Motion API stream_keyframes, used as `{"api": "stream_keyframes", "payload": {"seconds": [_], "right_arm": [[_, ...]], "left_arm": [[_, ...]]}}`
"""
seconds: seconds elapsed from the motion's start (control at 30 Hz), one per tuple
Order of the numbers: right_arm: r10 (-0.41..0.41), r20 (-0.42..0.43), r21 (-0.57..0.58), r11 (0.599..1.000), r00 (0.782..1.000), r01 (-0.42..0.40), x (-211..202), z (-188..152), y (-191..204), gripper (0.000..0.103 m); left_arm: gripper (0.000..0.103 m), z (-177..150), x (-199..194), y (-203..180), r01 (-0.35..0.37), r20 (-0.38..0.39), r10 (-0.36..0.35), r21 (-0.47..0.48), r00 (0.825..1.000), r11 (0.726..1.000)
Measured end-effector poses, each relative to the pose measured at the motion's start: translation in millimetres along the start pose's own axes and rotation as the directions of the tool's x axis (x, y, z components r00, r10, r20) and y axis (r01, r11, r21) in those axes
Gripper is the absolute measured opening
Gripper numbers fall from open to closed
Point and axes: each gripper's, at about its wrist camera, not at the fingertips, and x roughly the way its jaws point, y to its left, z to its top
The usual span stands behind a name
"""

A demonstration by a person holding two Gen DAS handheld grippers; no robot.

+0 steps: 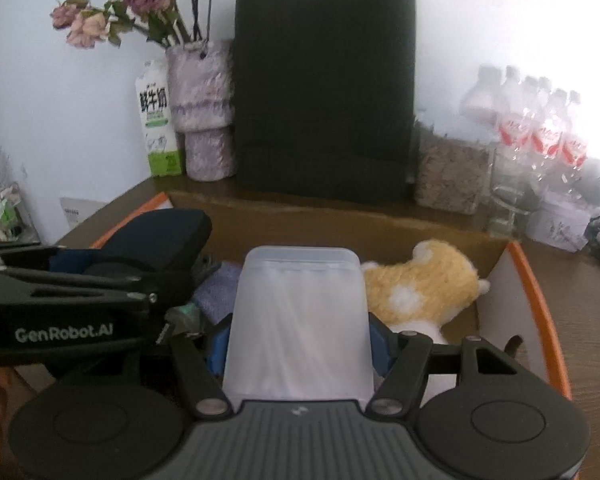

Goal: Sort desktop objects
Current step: 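Lower the pouch and plastic box into the box and open both grippers, then withdraw both grippers from the box toward the table items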

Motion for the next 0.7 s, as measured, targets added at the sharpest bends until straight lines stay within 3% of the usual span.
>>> {"api": "stream_keyframes", "payload": {"seconds": [0.27,0.37,0.47,0.63,0.7], "right_arm": [[0.013,0.003,-0.011,1.000,1.000,-0.013,-5,-1,1,0.066],[0.018,0.023,-0.012,1.000,1.000,-0.018,-12,0,1,0.073],[0.005,0.045,-0.005,1.000,0.999,-0.005,-20,2,-1,0.090],[-0.001,0.079,0.012,1.000,0.997,0.000,-40,4,-2,0.103],[-0.002,0.095,0.015,1.000,0.995,0.001,-51,4,-1,0.103]], "left_arm": [[0.072,-2,-5,-2,-0.036,0.011,0.036,0.006,0.999,0.999],[0.086,0,-12,-2,-0.055,0.038,0.055,0.005,0.998,0.998],[0.103,3,-25,-5,-0.077,0.096,0.075,0.017,0.993,0.997],[0.103,3,-53,-7,-0.094,0.169,0.094,-0.013,0.981,0.996],[0.103,3,-64,-6,-0.098,0.180,0.101,-0.025,0.978,0.995]]}}
